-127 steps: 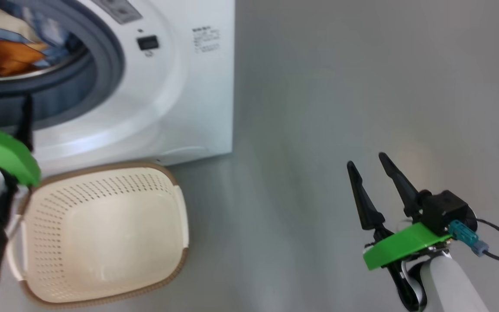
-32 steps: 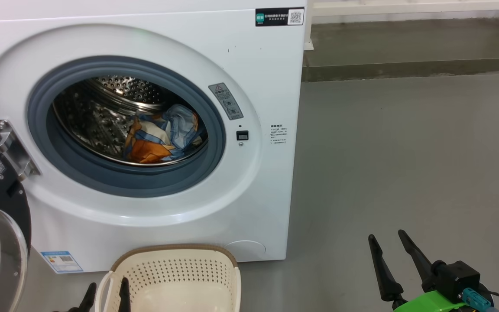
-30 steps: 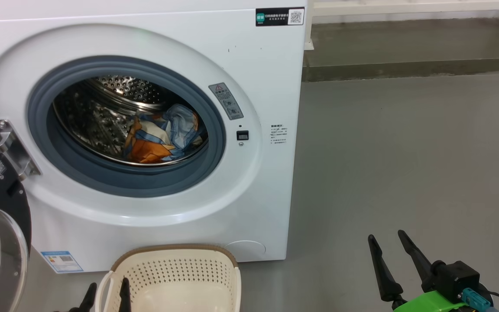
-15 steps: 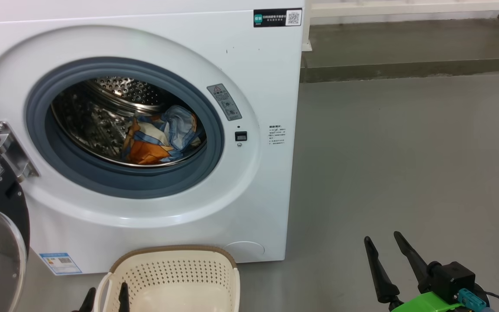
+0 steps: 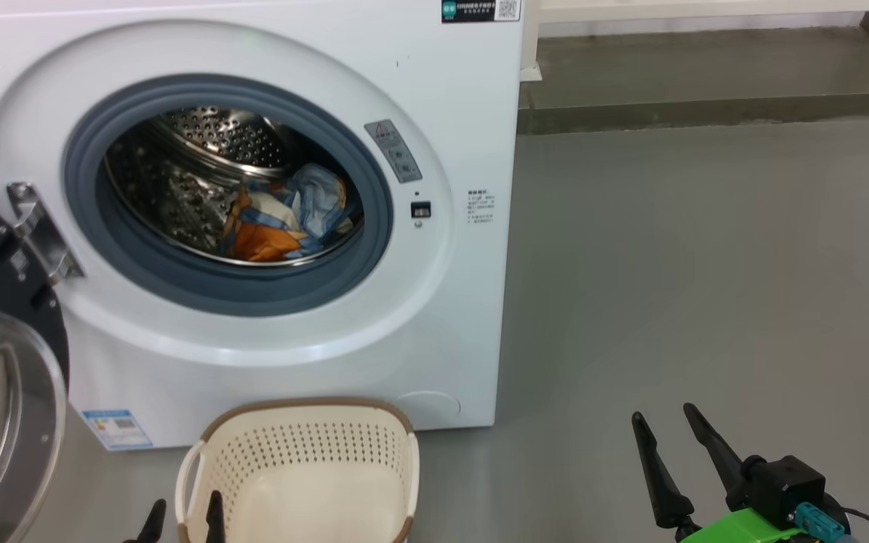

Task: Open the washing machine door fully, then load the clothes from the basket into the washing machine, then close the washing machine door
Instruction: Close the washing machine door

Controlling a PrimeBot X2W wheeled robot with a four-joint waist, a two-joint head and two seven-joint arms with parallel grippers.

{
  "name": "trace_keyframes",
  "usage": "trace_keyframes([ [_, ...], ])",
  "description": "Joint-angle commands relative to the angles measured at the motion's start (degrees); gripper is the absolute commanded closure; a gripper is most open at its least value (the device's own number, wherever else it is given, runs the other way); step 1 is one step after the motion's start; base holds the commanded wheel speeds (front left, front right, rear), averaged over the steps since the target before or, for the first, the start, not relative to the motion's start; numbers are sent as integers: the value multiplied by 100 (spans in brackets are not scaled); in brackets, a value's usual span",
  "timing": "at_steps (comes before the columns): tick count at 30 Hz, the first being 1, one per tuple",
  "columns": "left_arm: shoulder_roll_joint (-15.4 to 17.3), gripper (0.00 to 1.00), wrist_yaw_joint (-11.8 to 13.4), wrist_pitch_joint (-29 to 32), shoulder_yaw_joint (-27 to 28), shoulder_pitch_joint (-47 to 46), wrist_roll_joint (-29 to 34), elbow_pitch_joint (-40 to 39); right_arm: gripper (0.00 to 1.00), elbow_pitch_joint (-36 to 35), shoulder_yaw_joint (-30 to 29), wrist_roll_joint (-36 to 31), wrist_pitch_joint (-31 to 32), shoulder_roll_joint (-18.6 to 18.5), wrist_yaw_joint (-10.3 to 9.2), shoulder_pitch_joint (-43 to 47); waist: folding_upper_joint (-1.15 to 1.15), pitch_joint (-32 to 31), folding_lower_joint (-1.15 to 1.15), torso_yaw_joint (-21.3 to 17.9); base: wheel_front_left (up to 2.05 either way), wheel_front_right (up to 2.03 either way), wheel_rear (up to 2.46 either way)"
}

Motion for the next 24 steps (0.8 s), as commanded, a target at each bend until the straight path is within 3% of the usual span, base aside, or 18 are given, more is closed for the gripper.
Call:
trace_keyframes([
  [1,35,0,-15,-78,234,-256,61,-145,0,-120,152,-12,-69,-9,16,-179,0,3,0,2,-213,213,0],
  [12,-16,0,55,-78,367,-230,255,-327,0,-99,158,-11,-69,-9,16,-194,0,52,0,14,-145,145,0],
  [24,-46,0,2,-78,379,-241,305,-263,0,-91,148,22,-69,-9,16,-199,0,69,0,37,-16,16,0],
])
